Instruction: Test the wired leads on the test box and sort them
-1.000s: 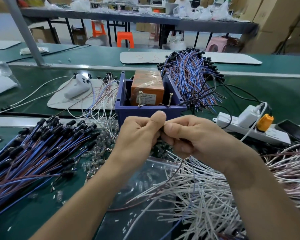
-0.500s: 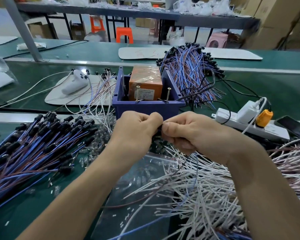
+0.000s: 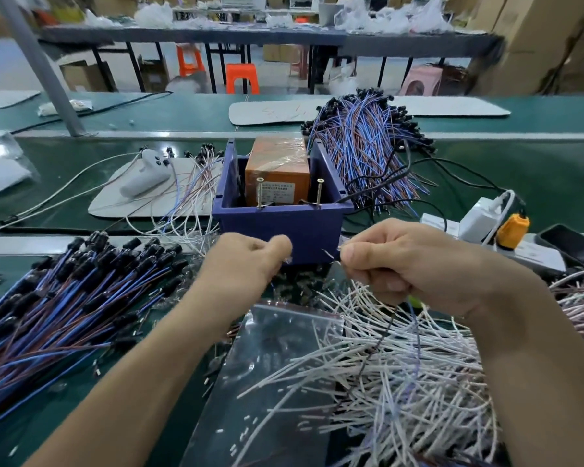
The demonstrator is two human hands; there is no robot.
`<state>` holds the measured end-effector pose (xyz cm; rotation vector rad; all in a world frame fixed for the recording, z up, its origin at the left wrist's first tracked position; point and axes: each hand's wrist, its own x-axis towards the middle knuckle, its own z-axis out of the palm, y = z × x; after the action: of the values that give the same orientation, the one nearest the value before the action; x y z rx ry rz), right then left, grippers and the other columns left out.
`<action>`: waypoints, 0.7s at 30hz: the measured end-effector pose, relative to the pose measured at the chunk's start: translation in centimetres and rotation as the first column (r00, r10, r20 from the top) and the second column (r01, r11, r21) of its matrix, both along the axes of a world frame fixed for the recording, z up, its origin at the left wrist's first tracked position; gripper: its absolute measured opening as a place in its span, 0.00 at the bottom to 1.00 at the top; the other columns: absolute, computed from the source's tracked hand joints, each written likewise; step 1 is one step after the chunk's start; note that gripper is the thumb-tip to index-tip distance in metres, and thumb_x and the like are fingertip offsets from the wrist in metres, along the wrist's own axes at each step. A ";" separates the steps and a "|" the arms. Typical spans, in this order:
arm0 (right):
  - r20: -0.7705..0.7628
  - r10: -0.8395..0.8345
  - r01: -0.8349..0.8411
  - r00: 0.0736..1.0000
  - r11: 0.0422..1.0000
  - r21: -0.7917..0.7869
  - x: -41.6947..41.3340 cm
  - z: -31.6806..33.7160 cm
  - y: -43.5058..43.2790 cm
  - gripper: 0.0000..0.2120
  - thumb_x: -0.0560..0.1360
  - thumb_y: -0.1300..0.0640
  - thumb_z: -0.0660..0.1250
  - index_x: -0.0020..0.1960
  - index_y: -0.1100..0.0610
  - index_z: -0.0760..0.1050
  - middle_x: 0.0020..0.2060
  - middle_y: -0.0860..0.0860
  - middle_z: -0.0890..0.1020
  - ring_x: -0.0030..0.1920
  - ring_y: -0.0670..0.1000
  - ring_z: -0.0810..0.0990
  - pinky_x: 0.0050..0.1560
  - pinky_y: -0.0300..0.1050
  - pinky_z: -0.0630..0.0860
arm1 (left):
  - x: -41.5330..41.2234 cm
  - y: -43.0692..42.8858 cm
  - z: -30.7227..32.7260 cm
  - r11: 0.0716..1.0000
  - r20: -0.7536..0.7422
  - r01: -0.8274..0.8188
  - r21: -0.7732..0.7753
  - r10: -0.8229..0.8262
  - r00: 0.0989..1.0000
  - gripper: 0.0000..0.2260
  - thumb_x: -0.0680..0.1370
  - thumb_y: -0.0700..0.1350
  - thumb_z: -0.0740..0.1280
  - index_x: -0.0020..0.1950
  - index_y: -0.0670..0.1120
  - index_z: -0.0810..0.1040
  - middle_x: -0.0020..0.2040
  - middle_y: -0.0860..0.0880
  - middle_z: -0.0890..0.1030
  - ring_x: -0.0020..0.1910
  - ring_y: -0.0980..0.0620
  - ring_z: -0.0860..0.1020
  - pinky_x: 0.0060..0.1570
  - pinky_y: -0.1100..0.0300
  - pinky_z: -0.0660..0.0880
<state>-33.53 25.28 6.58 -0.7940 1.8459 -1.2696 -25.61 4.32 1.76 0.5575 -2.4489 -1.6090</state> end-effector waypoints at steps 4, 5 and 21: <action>-0.004 0.051 -0.051 0.999 0.998 -0.022 0.4 -0.2 -0.6 0.16 0.76 0.51 0.65 0.33 0.58 0.73 0.24 0.52 0.59 0.26 0.50 0.54 0.27 0.41 0.54 | 0.0 1.1 -1.5 0.968 0.119 0.114 -0.225 -0.089 0.989 0.13 0.76 0.59 0.73 0.37 0.53 0.85 0.29 0.56 0.83 0.25 0.61 0.78 0.31 0.65 0.75; -0.010 0.057 -0.057 0.998 0.998 -0.022 0.5 -0.2 -0.6 0.16 0.76 0.51 0.65 0.33 0.59 0.73 0.25 0.52 0.59 0.26 0.49 0.54 0.27 0.41 0.54 | 0.0 1.5 -1.7 0.982 0.106 0.089 -0.165 -0.072 0.992 0.07 0.75 0.56 0.75 0.42 0.54 0.86 0.33 0.57 0.85 0.31 0.62 0.82 0.38 0.61 0.79; 0.032 -0.169 0.172 0.985 0.964 -0.201 2.0 -1.4 -3.8 0.20 0.83 0.55 0.62 0.33 0.57 0.73 0.21 0.49 0.62 0.24 0.48 0.55 0.27 0.41 0.53 | 2.2 -9.7 4.1 0.647 0.357 0.142 -0.749 0.213 0.909 0.11 0.71 0.47 0.77 0.35 0.64 0.84 0.38 0.61 0.84 0.40 0.58 0.81 0.44 0.59 0.80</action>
<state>-31.56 21.49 5.22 -0.7416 1.8241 -1.5899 -23.37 -5.41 5.85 0.8292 -3.0469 -0.2849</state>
